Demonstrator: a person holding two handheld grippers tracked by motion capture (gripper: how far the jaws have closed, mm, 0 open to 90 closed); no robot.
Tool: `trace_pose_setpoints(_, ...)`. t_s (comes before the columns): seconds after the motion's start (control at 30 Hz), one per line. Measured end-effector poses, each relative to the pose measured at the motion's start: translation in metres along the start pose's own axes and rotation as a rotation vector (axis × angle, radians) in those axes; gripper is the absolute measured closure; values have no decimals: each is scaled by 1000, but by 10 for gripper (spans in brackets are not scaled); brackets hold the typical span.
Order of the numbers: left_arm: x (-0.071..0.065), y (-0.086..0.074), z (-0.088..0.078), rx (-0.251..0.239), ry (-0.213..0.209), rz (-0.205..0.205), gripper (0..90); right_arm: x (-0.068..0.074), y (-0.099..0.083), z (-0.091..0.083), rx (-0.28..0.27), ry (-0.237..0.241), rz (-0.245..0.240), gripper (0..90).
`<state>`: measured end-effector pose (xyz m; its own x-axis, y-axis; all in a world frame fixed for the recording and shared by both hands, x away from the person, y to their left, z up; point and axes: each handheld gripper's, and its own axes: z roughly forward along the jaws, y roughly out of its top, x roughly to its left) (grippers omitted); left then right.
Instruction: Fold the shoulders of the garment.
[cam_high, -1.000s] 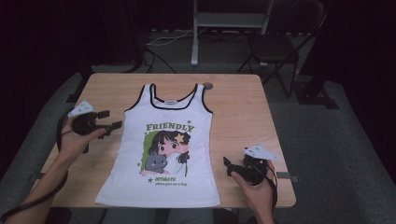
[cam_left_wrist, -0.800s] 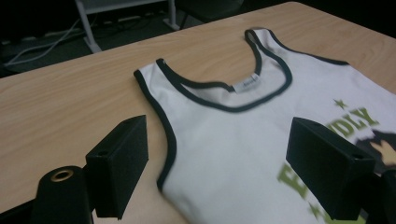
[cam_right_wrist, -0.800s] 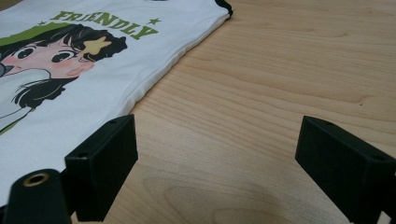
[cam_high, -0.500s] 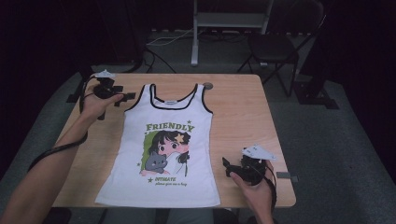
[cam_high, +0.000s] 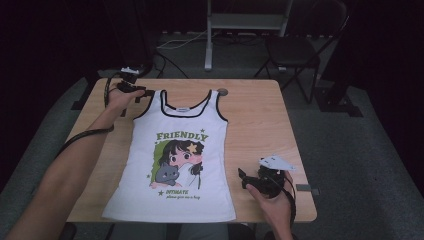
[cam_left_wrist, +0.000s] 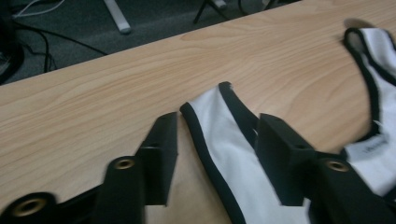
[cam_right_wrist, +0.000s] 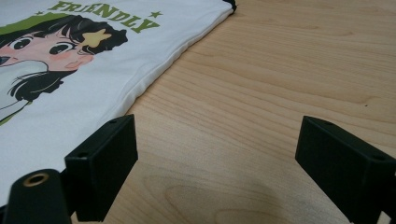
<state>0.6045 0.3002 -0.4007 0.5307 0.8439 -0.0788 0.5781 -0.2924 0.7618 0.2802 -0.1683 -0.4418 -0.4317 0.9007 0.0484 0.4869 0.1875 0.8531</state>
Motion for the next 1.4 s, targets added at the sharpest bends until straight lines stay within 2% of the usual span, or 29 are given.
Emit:
trace_pose_setpoints(0.1,0,2,10,6,16,3,569,0,0,0,-1,-1,-2,122)
trace_pose_setpoints(0.2,1,5,17,6,27,-12,593,0,0,0,1,-1,-1,122)
trace_pose_setpoints(0.33,3,8,26,29,61,-12,618,1,0,0,3,-1,-7,122)
trace_pose_setpoints(0.4,4,9,30,17,49,-32,632,1,0,0,3,0,-9,122)
trace_pose_setpoints(0.47,5,8,33,15,45,-33,632,1,0,0,3,0,-9,122)
trace_pose_setpoints(0.63,11,2,38,34,63,-35,634,0,0,1,4,4,-7,122)
trace_pose_setpoints(0.9,5,1,45,42,46,8,669,0,0,1,8,6,-6,122)
trace_pose_setpoints(1.03,2,-2,49,31,57,18,746,0,0,1,4,3,-8,122)
trace_pose_setpoints(1.13,-3,3,50,50,60,44,806,1,0,0,4,4,-11,122)
trace_pose_setpoints(1.3,-9,10,45,14,35,8,855,0,0,0,-3,8,-7,122)
trace_pose_setpoints(1.4,-11,11,39,5,27,10,859,0,0,-1,-5,13,-5,122)
